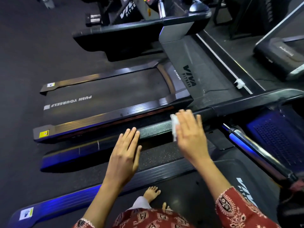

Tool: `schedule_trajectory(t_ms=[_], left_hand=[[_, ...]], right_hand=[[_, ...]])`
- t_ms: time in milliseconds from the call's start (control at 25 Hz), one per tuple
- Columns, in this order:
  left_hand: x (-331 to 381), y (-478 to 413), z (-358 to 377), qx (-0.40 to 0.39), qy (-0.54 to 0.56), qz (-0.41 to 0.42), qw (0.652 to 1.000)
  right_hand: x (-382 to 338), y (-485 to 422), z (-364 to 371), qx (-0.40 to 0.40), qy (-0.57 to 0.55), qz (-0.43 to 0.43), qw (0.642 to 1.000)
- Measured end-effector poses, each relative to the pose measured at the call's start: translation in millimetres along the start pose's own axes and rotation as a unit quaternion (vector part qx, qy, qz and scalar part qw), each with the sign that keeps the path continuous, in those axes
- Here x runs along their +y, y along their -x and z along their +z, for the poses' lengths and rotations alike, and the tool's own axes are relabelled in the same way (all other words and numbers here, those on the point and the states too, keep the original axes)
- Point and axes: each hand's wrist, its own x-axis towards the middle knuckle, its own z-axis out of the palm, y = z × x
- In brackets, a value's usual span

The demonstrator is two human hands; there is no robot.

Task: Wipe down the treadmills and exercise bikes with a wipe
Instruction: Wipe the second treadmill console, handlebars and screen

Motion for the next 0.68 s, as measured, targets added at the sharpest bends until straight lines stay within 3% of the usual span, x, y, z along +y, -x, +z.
schedule_trajectory(t_ms=[80,240,320,440,560,680], left_hand=[[8,-15,6,-0.025,0.006,0.001,1.000],[28,-48,20,-0.096,0.017,0.053,0.994],[40,-63,26,-0.124,0.026,0.079,0.989],[61,-89,40,-0.162,0.050,0.125,0.978],[81,-117,54,-0.185,0.097,0.140,0.968],[94,-138,62,-0.199,0.153,0.159,0.955]], right_hand=[[12,1,-6,-0.001,0.000,0.086,0.996],[-22,7,-4,-0.040,-0.016,0.007,0.999],[-4,4,-11,-0.020,-0.005,0.014,1.000],[45,-8,-21,0.009,0.062,0.163,0.985],[70,-19,-29,0.009,0.113,0.303,0.946],[49,-12,-23,-0.022,0.089,0.242,0.966]])
